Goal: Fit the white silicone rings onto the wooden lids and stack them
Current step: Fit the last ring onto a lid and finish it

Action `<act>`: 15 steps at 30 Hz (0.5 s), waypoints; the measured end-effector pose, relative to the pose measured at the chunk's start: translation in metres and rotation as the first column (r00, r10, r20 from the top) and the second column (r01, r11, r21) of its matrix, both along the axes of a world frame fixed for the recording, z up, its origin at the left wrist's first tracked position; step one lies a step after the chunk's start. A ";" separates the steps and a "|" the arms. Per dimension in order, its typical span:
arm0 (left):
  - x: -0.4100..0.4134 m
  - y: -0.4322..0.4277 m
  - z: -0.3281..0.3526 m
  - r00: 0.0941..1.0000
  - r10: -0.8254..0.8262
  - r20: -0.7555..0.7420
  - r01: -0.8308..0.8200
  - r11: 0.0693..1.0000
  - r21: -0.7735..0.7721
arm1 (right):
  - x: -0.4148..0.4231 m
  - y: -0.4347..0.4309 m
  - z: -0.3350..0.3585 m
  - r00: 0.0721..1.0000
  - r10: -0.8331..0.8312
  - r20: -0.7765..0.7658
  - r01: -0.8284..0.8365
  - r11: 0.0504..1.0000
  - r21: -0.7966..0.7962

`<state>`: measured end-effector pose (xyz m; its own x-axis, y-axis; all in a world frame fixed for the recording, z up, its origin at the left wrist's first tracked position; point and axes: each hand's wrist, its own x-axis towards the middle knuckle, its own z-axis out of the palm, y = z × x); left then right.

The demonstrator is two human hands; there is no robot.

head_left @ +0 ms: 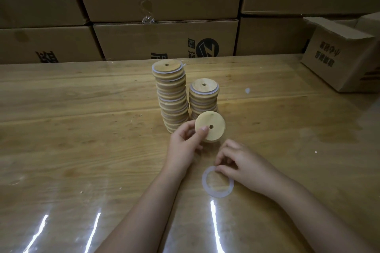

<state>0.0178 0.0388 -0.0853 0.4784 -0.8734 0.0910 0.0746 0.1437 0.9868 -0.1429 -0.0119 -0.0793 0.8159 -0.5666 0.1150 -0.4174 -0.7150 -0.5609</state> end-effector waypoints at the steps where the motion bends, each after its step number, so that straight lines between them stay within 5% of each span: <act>1: 0.000 0.000 0.000 1.000 -0.005 0.005 0.005 1.000 -0.009 | 0.000 0.001 0.000 1.000 0.010 -0.006 -0.010 1.000 -0.011; 15: -0.003 0.002 0.001 0.998 -0.058 -0.001 0.058 0.995 -0.085 | -0.001 0.000 0.005 0.890 -0.033 0.455 0.084 0.992 -0.093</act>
